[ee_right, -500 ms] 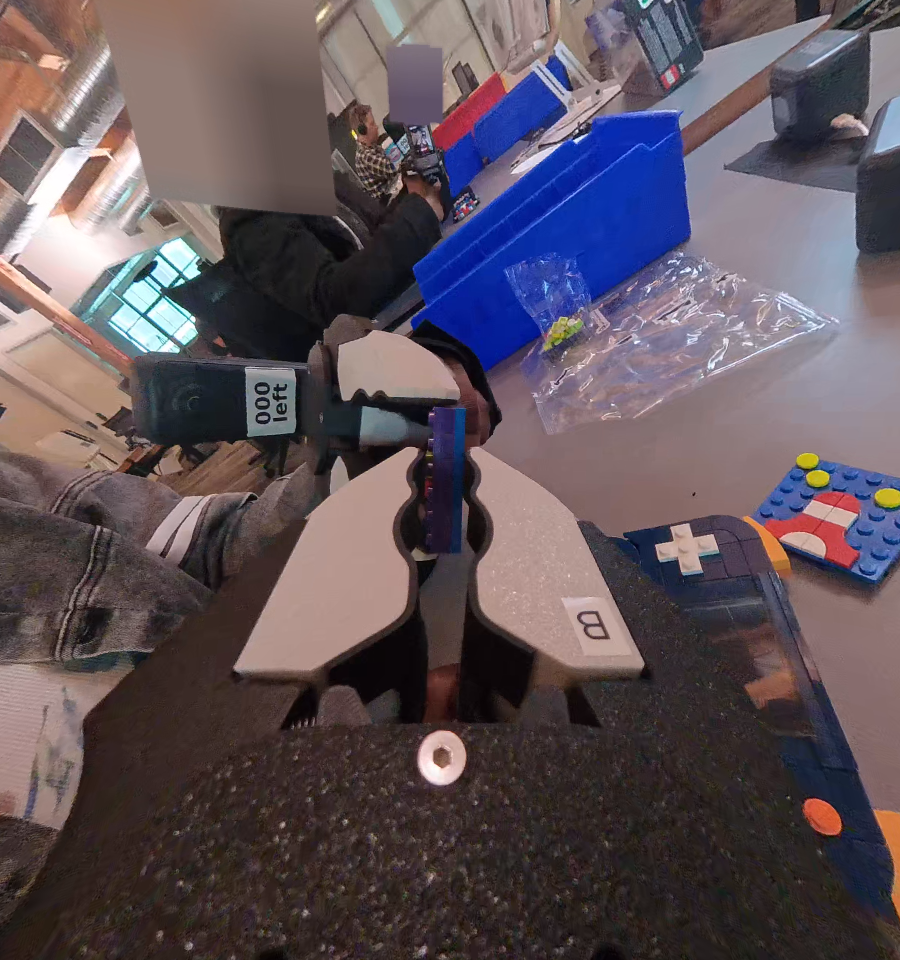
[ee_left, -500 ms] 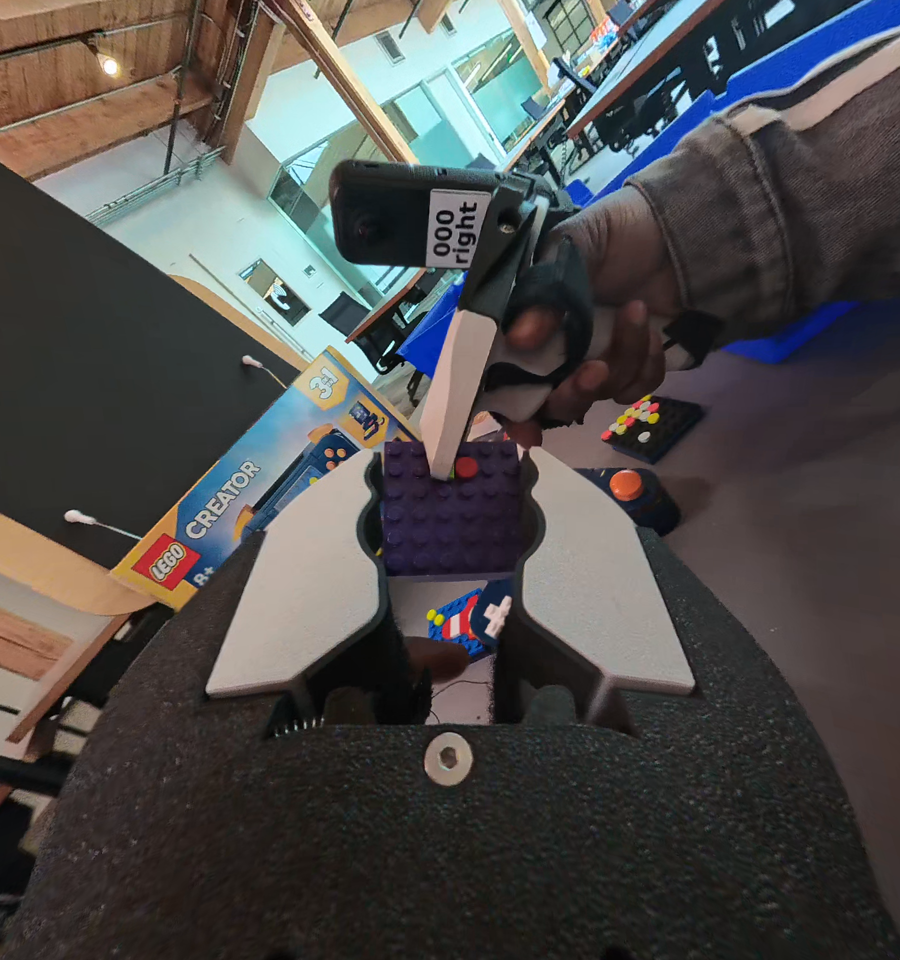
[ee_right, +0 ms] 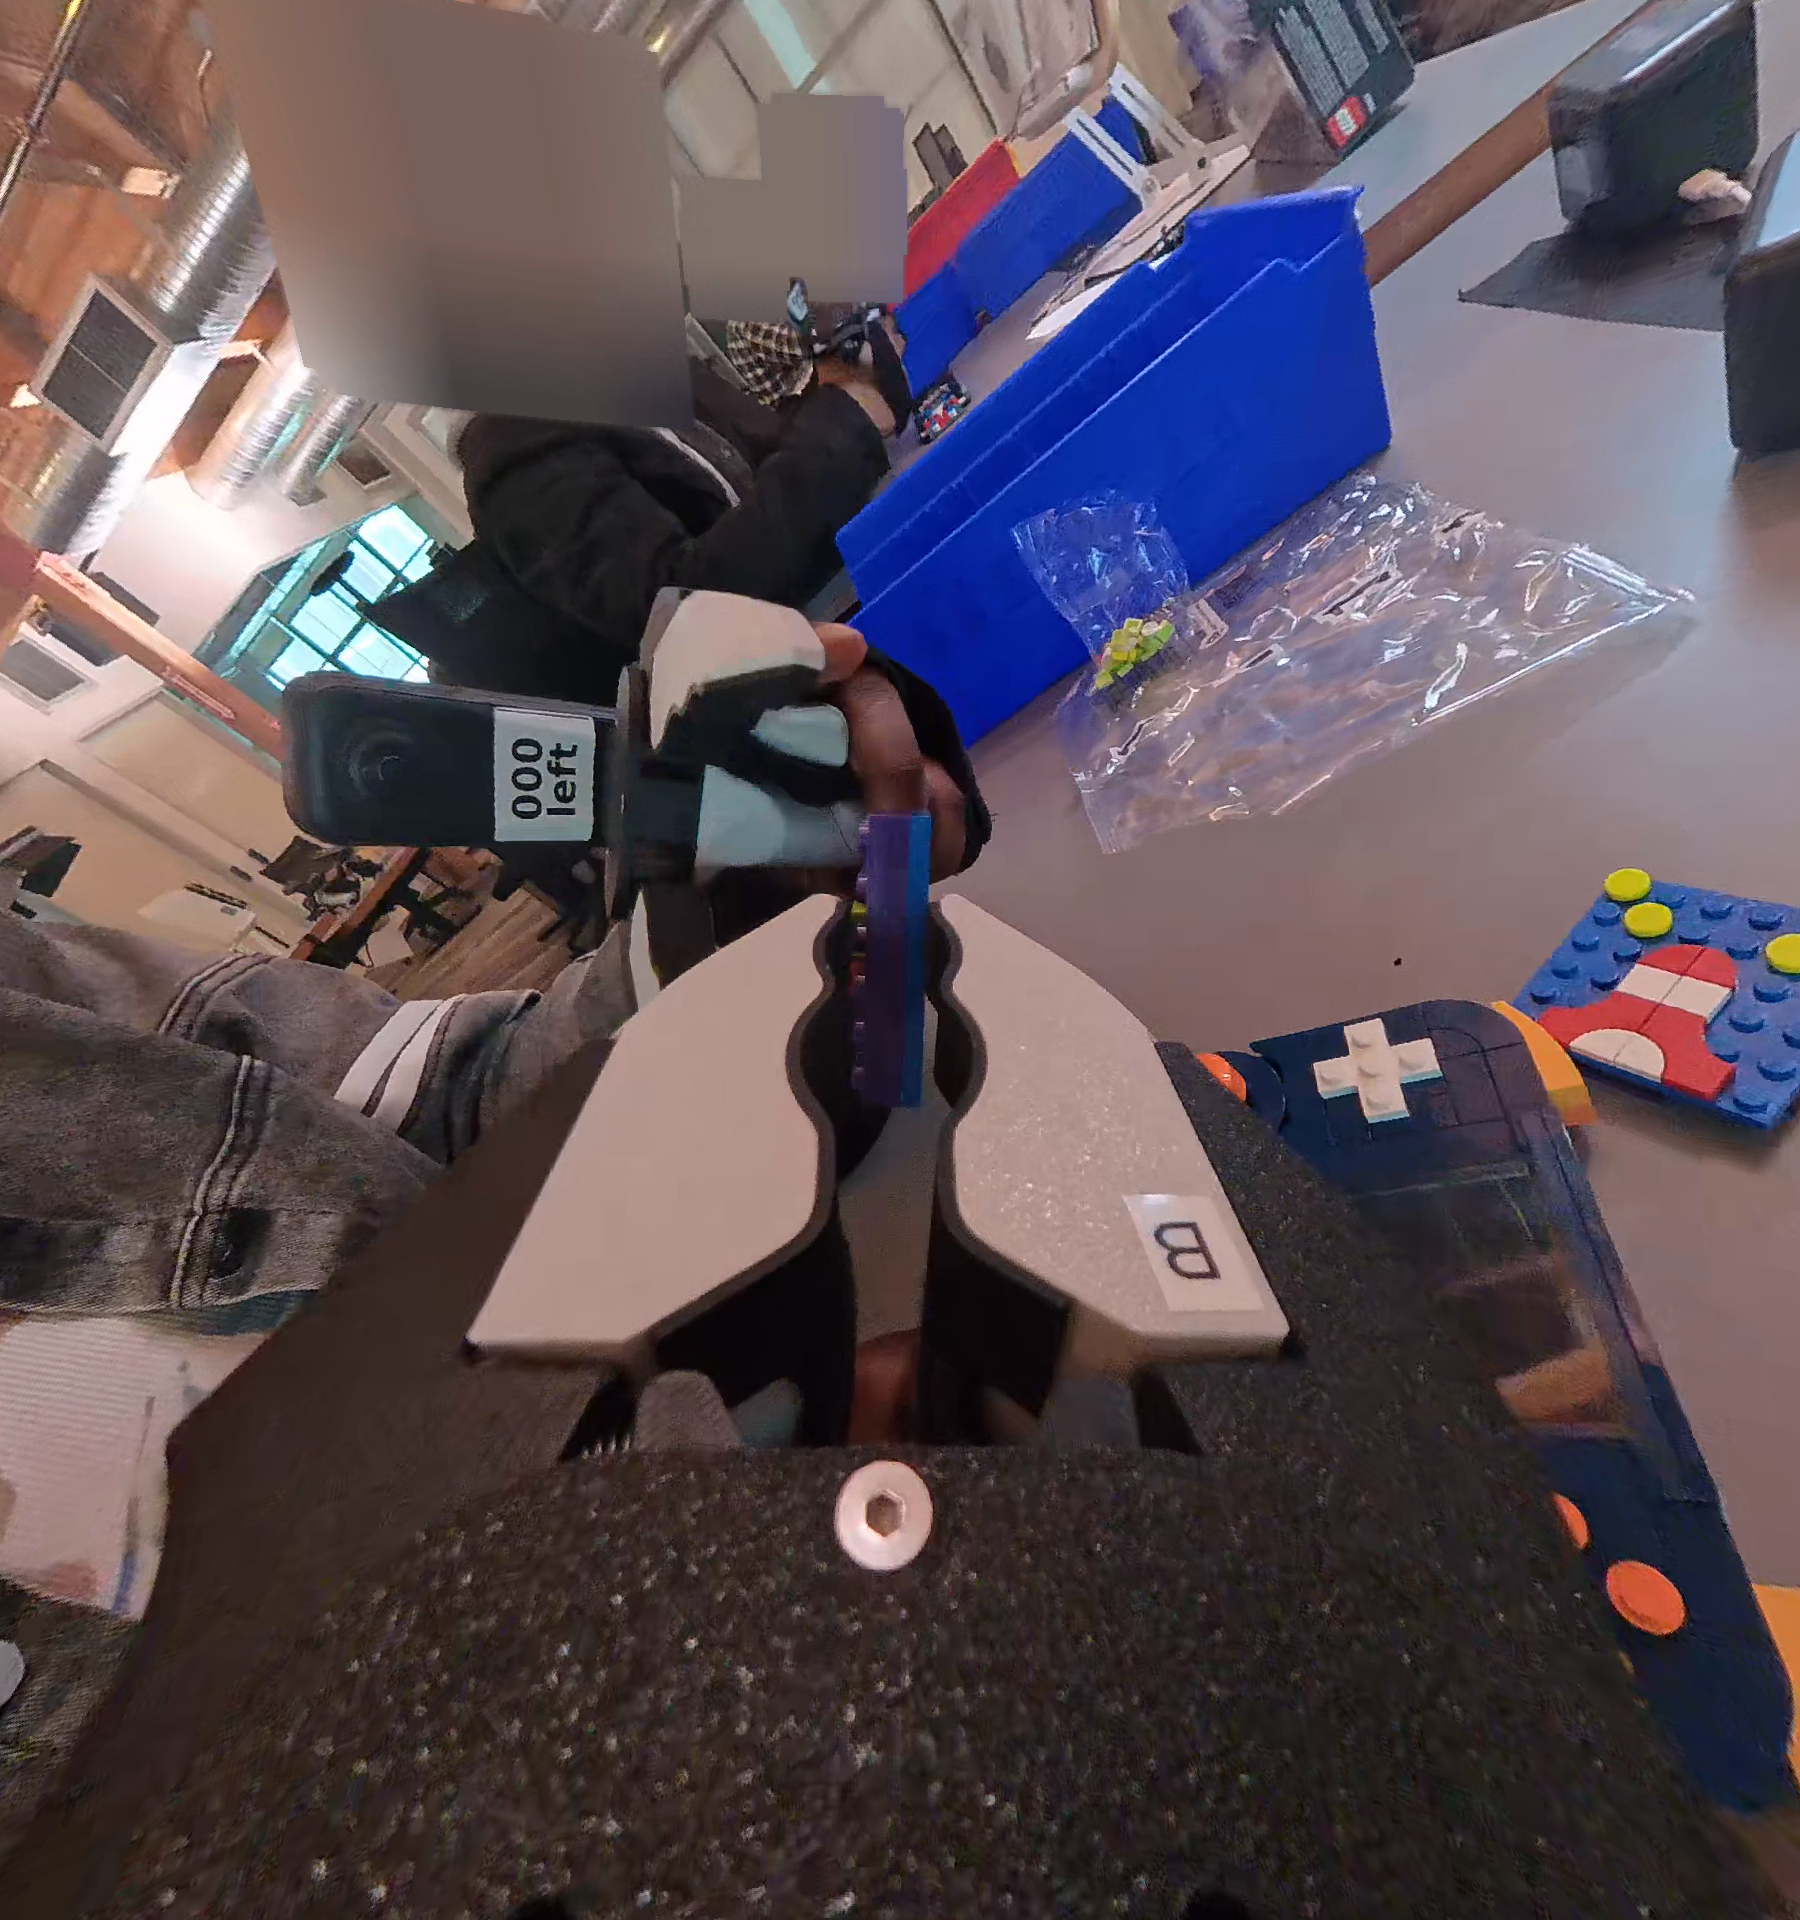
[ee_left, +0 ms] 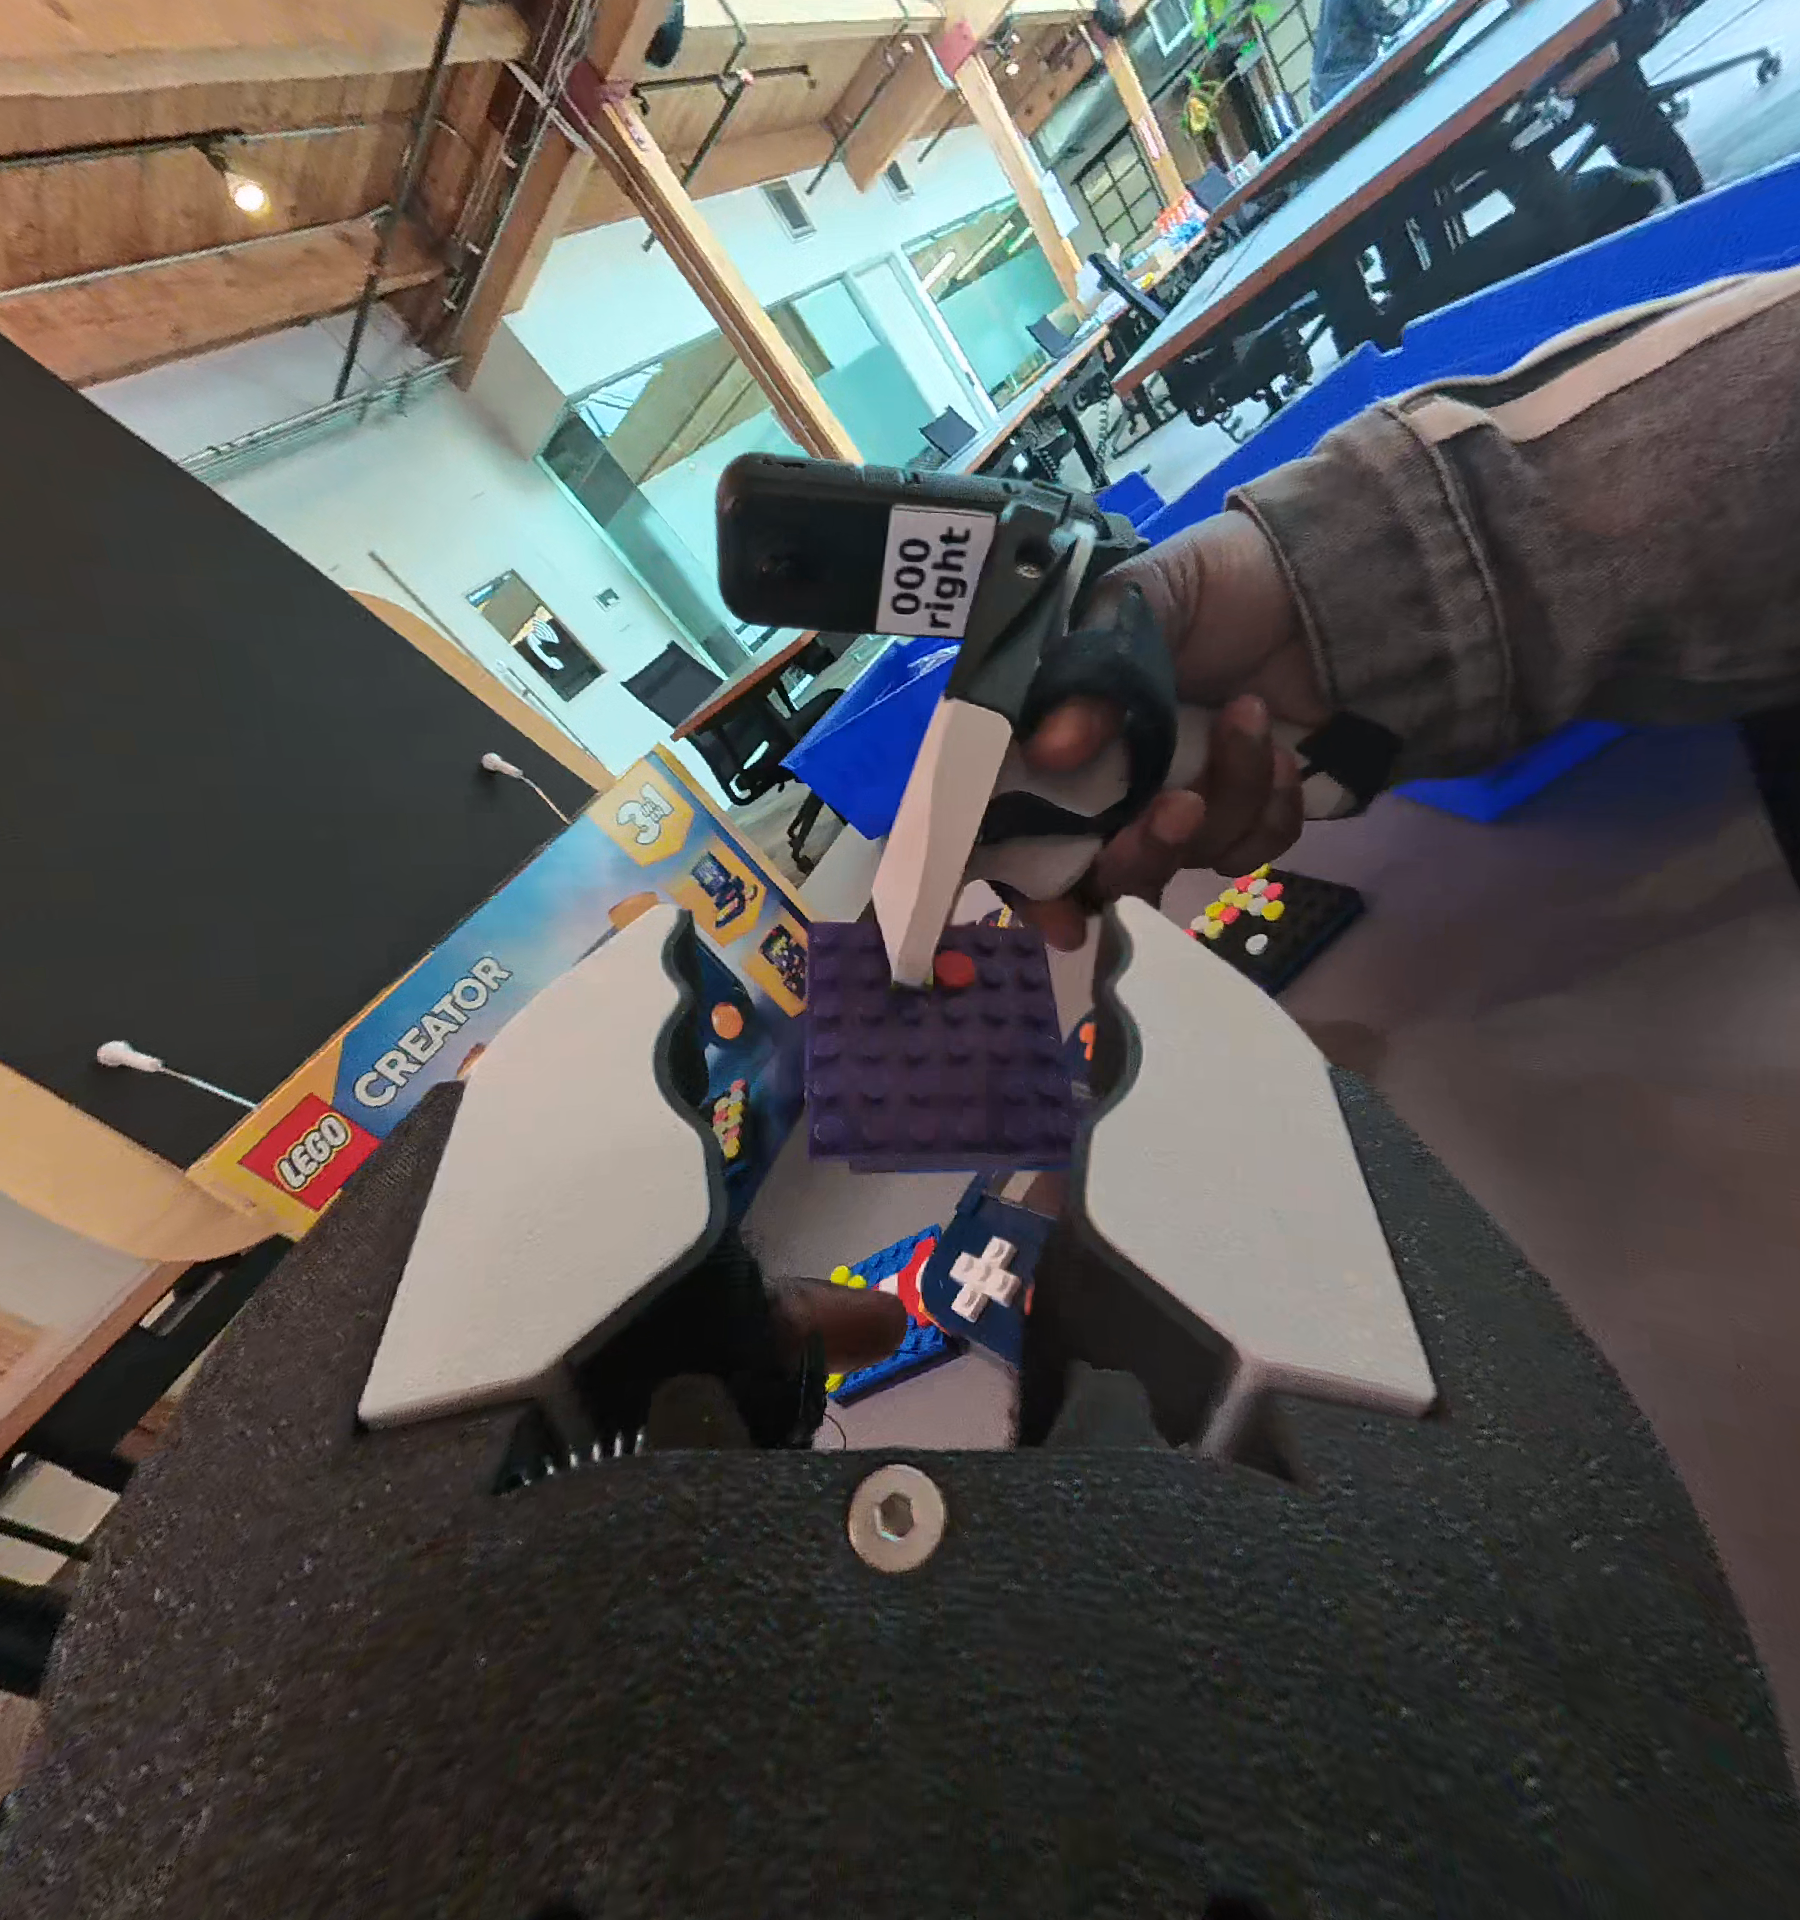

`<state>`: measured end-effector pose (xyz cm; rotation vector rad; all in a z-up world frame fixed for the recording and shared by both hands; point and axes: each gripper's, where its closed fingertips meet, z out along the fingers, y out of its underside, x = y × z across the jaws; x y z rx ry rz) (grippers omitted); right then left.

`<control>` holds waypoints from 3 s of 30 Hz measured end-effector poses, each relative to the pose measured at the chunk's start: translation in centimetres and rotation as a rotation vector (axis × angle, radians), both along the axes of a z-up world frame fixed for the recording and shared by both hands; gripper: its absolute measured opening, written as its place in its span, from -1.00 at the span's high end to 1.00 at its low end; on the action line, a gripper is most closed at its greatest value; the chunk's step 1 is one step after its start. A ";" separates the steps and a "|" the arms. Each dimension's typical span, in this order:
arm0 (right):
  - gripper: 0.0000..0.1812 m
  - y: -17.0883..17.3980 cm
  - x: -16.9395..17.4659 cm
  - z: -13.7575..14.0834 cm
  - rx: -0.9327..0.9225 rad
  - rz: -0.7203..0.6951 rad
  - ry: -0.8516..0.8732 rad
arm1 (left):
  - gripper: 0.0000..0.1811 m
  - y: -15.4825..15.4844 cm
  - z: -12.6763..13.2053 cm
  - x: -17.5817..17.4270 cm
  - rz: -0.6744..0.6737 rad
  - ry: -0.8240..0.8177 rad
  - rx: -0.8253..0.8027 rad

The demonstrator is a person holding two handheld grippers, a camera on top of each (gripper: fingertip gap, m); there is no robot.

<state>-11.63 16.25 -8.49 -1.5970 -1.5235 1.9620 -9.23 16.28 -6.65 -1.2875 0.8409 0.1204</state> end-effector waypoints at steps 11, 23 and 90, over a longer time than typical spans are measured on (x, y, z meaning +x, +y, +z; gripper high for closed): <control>0.86 -0.2 0.3 1.0 -0.087 0.040 0.046 | 0.40 1.0 -1.3 -0.2 0.088 0.083 -0.048; 0.50 1.9 -0.8 2.8 0.090 -0.177 0.208 | 0.37 1.2 0.1 -2.6 0.242 0.080 0.020; 0.67 7.8 -0.1 1.4 0.549 -0.626 0.245 | 0.33 14.9 -15.6 -17.4 0.335 -0.041 -1.189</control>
